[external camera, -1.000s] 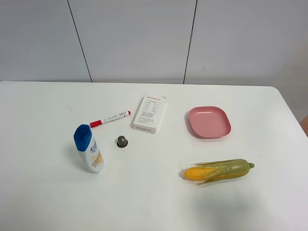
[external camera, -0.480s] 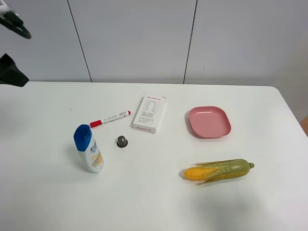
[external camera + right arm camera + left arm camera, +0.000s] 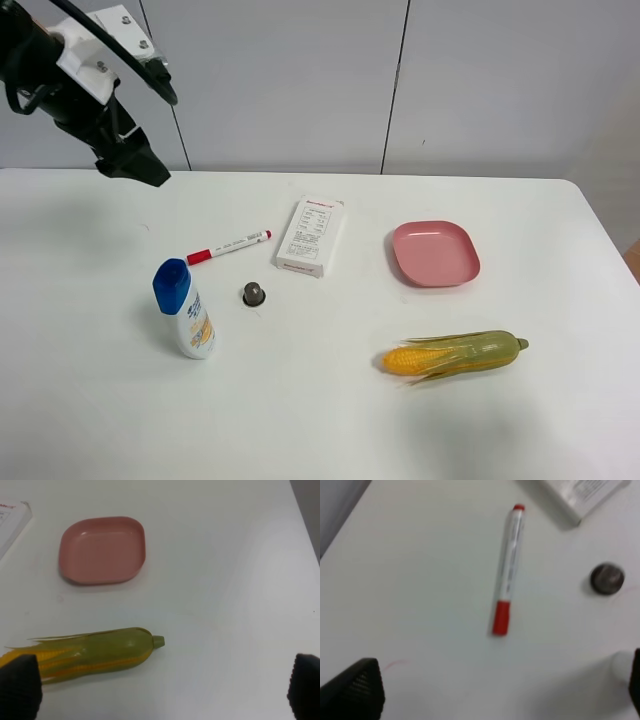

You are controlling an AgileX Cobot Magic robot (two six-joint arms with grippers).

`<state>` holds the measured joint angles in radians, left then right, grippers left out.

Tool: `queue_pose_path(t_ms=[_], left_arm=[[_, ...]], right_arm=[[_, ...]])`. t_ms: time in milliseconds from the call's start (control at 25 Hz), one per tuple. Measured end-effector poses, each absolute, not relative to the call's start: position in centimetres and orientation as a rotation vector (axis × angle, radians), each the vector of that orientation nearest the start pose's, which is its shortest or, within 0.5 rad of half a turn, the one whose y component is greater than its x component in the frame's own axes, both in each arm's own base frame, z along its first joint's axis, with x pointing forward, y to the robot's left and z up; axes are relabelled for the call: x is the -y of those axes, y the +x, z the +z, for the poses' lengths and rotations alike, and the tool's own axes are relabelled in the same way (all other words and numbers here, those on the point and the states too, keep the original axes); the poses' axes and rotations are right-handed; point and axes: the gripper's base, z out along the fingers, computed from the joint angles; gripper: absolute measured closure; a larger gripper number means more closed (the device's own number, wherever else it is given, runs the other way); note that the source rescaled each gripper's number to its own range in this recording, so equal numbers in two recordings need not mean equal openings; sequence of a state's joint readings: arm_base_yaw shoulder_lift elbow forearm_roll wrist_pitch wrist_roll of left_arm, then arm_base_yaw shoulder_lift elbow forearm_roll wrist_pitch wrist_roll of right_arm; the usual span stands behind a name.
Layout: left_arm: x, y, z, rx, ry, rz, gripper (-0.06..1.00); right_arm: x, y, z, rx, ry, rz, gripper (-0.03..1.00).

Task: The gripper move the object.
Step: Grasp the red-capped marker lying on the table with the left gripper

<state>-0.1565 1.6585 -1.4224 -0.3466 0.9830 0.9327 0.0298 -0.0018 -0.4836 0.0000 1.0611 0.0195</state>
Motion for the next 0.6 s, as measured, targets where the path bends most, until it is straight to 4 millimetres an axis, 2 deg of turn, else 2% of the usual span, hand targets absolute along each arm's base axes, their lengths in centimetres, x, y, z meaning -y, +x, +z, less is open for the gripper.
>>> queue_pose_path(t_ms=[400, 600], left_arm=[[8.8, 37.7, 23.9, -2.44, 1.236, -0.296, -0.05], [9.8, 38.9, 21.1, -2.418, 1.27, -0.294, -0.05]], right_arm=[[0.0, -0.3, 27.3, -2.059, -0.011, 0.03, -0.03], [0.0, -0.3, 27.3, -2.059, -0.011, 0.03, -0.03]])
